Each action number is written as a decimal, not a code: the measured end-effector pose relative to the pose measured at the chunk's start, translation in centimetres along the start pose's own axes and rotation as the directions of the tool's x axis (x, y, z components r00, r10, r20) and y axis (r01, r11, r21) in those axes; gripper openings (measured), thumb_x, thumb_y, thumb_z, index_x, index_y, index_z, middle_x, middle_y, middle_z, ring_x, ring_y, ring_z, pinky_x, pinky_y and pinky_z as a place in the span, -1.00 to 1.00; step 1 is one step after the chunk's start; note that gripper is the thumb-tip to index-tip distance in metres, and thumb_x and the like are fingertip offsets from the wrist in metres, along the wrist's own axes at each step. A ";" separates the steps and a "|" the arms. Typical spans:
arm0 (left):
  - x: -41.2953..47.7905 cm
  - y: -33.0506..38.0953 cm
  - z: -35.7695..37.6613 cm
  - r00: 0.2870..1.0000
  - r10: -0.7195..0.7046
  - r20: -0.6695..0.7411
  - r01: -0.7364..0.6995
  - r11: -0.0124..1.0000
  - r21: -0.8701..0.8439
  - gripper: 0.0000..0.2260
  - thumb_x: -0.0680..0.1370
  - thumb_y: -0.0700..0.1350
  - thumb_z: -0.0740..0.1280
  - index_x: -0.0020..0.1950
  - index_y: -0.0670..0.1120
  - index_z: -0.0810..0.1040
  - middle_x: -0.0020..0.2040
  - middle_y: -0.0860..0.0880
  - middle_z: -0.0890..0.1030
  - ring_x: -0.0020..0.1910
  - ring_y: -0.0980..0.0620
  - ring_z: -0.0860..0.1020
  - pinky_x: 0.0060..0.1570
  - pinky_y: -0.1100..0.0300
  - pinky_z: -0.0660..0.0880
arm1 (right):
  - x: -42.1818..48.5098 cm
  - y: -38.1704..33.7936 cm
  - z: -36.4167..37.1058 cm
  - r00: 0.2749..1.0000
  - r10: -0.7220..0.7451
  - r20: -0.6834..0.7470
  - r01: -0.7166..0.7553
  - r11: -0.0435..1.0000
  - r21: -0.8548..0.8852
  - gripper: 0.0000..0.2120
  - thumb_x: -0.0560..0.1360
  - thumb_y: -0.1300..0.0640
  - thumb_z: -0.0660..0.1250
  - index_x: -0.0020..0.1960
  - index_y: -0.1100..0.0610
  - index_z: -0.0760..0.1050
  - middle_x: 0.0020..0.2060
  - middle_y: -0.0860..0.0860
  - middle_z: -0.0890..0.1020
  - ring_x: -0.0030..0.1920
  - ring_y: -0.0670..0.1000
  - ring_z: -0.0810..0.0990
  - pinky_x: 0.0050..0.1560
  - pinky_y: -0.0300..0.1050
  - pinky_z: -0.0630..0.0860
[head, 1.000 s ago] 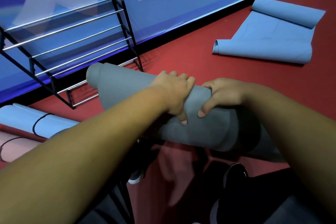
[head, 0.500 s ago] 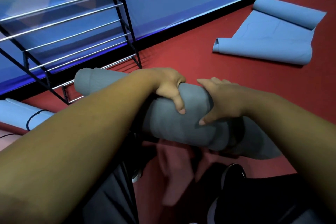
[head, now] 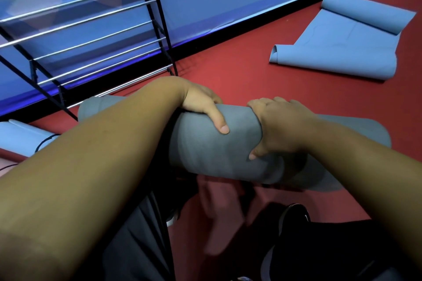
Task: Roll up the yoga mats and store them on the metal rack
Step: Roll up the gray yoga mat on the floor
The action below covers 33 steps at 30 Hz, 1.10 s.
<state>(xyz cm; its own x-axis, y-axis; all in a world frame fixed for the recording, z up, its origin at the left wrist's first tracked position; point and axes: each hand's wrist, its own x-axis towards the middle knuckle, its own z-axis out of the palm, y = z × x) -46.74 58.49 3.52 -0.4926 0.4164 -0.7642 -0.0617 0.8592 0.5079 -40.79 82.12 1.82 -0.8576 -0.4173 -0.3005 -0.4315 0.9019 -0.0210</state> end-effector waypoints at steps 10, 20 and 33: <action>0.7 1.3 1.9 0.959 0.196 -0.205 -0.054 0.836 0.546 -0.09 0.20 0.45 0.58 0.47 0.17 0.45 0.28 0.11 0.61 0.22 -0.02 0.60 0.31 -0.04 0.57 | 1.4 2.1 0.5 0.967 0.002 0.253 -0.132 0.856 0.499 -0.24 0.03 -0.30 0.76 0.13 -0.12 0.60 -0.04 -0.17 0.75 -0.01 -0.08 0.72 0.11 0.04 0.68; 0.3 2.3 3.1 0.926 0.239 -0.294 0.044 0.702 0.711 -0.05 0.00 0.58 0.55 0.27 0.18 0.45 0.12 0.17 0.59 0.12 -0.01 0.57 0.15 -0.09 0.58 | 1.1 2.9 0.4 0.879 -0.110 0.464 -0.312 0.604 0.734 -0.38 0.26 0.09 0.74 0.26 0.08 0.61 0.07 0.15 0.78 0.09 0.26 0.78 0.28 0.37 0.63; 0.4 0.6 0.4 0.963 0.087 -0.254 0.008 0.937 0.350 -0.42 0.14 0.35 0.69 0.04 0.13 0.70 -0.10 0.18 0.75 -0.08 0.09 0.73 0.09 -0.01 0.69 | 1.2 0.0 -0.8 0.988 -0.071 0.135 0.030 0.957 0.288 -0.05 0.48 -0.37 0.44 0.70 -0.03 0.13 0.53 -0.02 0.37 0.51 0.11 0.41 0.51 0.11 0.39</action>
<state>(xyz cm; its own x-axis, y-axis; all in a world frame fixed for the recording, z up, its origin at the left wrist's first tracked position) -46.64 59.25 3.36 -0.7003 0.4003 -0.5911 0.2425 0.9122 0.3304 -42.02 81.59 2.22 -0.7790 -0.4617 -0.4241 -0.3582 0.8830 -0.3034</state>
